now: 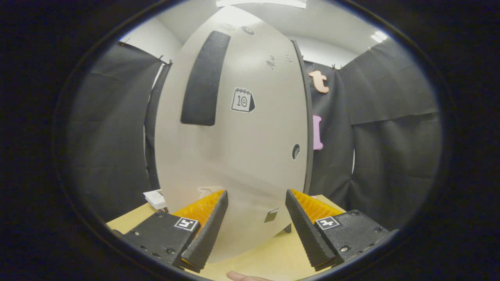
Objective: Open the shoe cabinet door, grab the shoes and put them into the shoe cabinet, then close the shoe cabinet door.
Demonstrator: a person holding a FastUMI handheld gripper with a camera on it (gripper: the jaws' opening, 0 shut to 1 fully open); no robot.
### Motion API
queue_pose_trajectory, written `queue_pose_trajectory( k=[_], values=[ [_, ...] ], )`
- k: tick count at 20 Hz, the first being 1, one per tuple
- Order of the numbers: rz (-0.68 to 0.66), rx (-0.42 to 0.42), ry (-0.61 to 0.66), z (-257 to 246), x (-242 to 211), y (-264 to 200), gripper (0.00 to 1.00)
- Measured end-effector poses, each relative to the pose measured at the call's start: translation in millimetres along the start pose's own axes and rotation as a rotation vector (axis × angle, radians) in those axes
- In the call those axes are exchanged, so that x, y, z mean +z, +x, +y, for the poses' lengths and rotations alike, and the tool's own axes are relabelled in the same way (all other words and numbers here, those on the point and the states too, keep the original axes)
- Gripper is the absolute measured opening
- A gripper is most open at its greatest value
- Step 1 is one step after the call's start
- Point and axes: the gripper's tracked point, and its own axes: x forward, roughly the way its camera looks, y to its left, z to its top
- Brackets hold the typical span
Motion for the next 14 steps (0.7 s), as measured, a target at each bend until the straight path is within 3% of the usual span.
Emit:
queue_pose_trajectory(
  k=[7,14],
  values=[
    [-0.001,0.076,-0.031,24,28,-43,0.94],
    [-0.062,0.122,-0.076,40,53,-117,1.0]
  ],
)
